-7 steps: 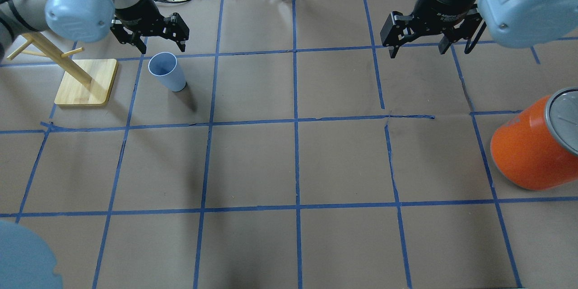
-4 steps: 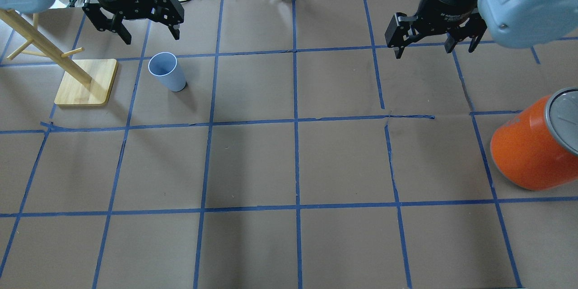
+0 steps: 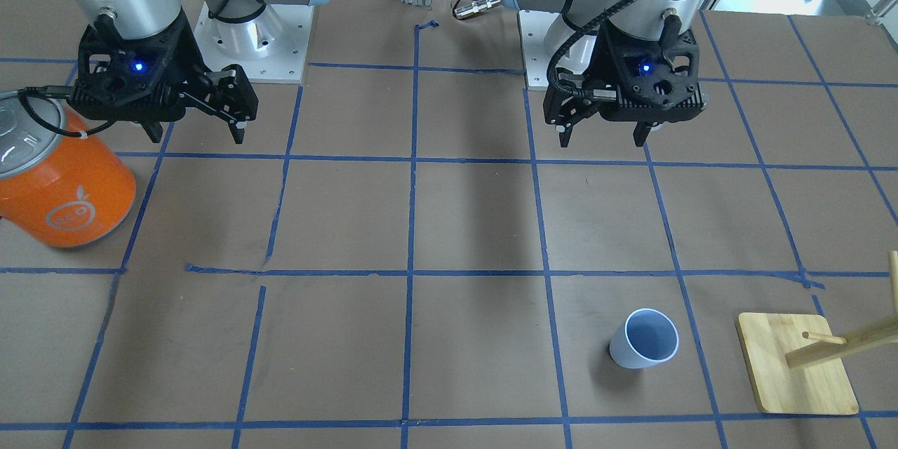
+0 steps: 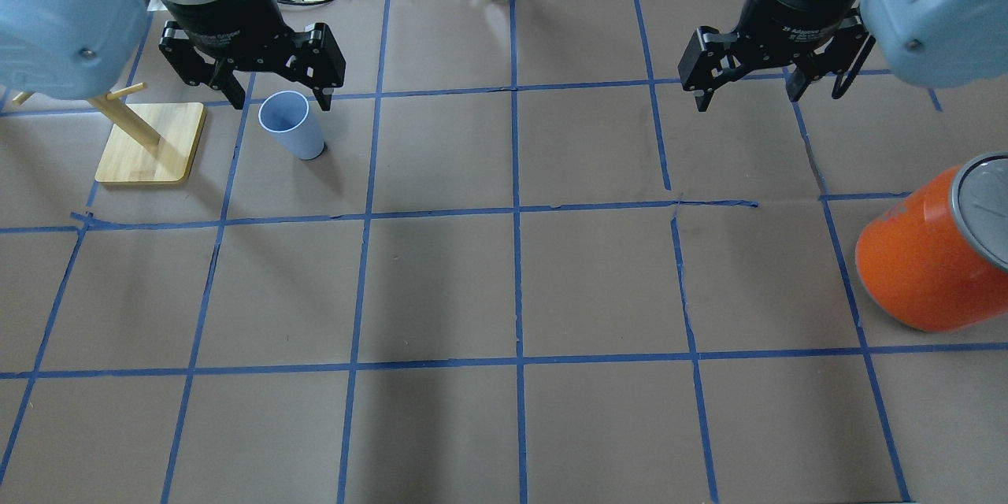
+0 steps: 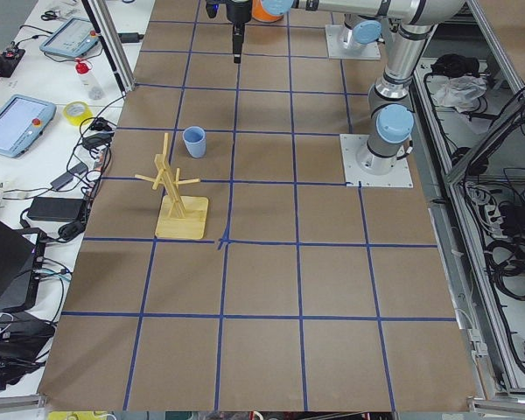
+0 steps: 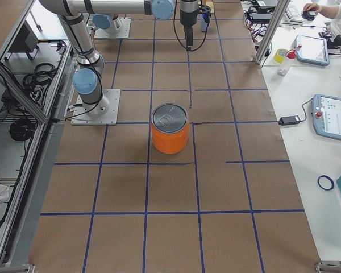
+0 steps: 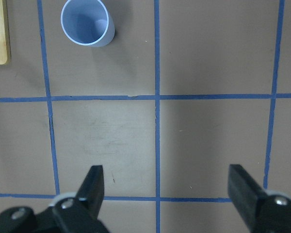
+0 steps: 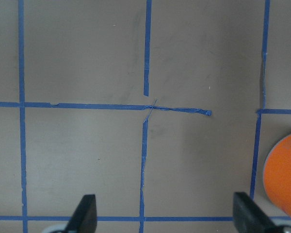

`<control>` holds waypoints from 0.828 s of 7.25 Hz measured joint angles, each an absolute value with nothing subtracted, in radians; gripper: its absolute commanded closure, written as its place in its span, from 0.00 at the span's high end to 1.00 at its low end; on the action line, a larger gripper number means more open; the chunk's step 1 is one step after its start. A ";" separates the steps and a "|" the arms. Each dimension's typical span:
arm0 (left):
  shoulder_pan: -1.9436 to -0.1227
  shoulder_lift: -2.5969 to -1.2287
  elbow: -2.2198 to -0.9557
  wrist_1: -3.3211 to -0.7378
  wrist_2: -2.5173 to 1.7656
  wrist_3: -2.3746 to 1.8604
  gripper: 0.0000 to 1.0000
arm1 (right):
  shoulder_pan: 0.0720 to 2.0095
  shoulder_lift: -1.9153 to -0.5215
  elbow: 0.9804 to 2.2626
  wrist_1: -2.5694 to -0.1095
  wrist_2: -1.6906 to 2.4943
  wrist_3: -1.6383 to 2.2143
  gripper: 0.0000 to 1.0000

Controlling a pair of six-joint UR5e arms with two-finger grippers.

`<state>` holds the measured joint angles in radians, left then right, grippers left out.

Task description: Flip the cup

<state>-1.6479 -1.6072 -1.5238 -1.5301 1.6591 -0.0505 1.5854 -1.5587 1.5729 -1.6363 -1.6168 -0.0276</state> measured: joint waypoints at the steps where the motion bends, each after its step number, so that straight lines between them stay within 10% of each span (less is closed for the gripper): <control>1: -1.648 -1.586 -1.565 -1.514 1.646 -0.033 0.94 | 1.586 -1.561 1.573 -1.626 -1.615 -0.026 1.00; 6: -1.631 -1.579 -1.579 -1.429 1.590 -0.008 1.00 | 1.586 -1.555 1.569 -1.620 -1.564 -0.021 1.00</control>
